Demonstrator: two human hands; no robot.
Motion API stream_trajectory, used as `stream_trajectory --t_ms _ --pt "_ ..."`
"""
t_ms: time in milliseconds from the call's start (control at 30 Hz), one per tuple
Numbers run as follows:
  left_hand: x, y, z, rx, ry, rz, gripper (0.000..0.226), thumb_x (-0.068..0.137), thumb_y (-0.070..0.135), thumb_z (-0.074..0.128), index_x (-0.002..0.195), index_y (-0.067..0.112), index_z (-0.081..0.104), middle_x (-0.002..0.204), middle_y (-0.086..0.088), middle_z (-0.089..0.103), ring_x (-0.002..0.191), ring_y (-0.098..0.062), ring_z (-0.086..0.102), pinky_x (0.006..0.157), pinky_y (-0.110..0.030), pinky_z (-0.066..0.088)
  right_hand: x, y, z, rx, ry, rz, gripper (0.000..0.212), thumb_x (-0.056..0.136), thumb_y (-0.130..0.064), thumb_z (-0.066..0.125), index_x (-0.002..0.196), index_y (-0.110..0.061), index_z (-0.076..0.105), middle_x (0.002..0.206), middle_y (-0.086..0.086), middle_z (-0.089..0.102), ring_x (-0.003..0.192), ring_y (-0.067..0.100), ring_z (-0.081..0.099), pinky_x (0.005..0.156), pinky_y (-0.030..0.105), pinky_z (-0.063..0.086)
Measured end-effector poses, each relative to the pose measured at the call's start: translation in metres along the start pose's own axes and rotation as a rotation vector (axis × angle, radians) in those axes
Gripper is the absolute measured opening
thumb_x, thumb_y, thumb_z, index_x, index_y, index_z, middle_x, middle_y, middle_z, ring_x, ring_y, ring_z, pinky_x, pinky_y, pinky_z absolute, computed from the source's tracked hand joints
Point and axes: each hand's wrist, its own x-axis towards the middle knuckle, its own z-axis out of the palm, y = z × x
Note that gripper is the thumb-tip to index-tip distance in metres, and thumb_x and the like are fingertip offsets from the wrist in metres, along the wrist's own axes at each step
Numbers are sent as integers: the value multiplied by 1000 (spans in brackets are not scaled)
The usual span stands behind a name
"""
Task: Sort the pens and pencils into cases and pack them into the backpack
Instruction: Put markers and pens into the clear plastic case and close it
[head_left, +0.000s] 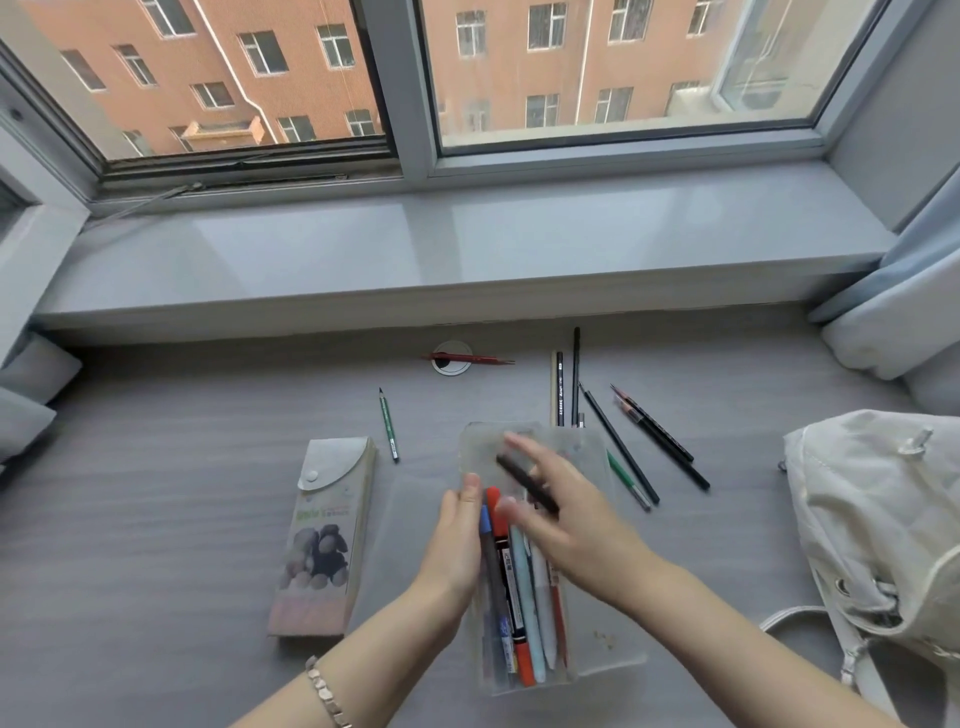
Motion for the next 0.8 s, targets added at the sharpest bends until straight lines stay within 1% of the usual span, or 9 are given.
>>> stream_trajectory --t_ms 133,200,267,367,433,567,633,700,800 --pt "2 1 -4 22 -18 -85 45 93 55 25 108 20 48 111 -6 61 107 -23 57 100 -45 41 14 -15 -19 618 280 141 36 99 -14 33 125 -36 43 72 -13 46 57 -4 45 55 13 40" --pt "3 0 -7 7 -33 -149 52 92 58 23 117 19 49 114 -7 62 107 -24 57 99 -46 42 17 -22 -25 913 319 190 32 98 -8 31 115 -30 49 69 0 50 53 4 54 55 18 50" --pt "4 1 -9 -38 -58 -210 58 92 59 24 122 16 50 114 -9 64 105 -26 60 96 -46 45 16 -29 -20 999 297 184 31 97 -2 31 108 -26 48 74 5 52 59 8 63 63 22 56" --pt "4 3 -9 -91 -77 -215 54 93 57 26 121 21 54 116 -9 66 103 -26 64 92 -45 49 10 -28 3 787 203 161 37 96 1 32 123 -24 40 83 5 51 70 7 64 77 26 57" --pt "4 3 -8 -118 -90 -200 45 94 52 30 119 25 56 114 -7 68 97 -24 66 78 -38 52 5 -24 20 638 144 148 42 96 1 35 129 -25 38 84 -2 54 77 3 63 85 29 53" --pt "2 6 -10 -212 -111 -217 50 94 54 28 118 22 58 99 -5 70 80 -20 65 60 -28 46 -1 -20 30 533 122 93 39 92 0 47 114 -32 47 97 -8 60 93 -1 59 88 19 47" --pt "2 7 -11 -235 -112 -238 55 93 57 28 120 19 57 106 -7 68 89 -24 66 65 -31 49 -5 -15 29 270 149 -24 35 86 -10 58 114 -29 51 110 -7 56 107 -3 49 97 11 35" --pt "-1 10 -10 -244 -127 -265 57 92 58 29 122 16 55 116 -13 65 103 -29 64 76 -38 51 -8 -7 30 -71 195 -161 43 80 -20 65 120 -9 55 117 -2 52 120 3 33 105 7 21" --pt "-4 9 -6 -277 -130 -259 54 92 56 32 122 17 55 116 -9 66 106 -25 63 80 -38 53 -12 -6 31 -454 217 -233 48 72 -24 75 114 -4 63 117 10 61 127 22 40 102 26 38"
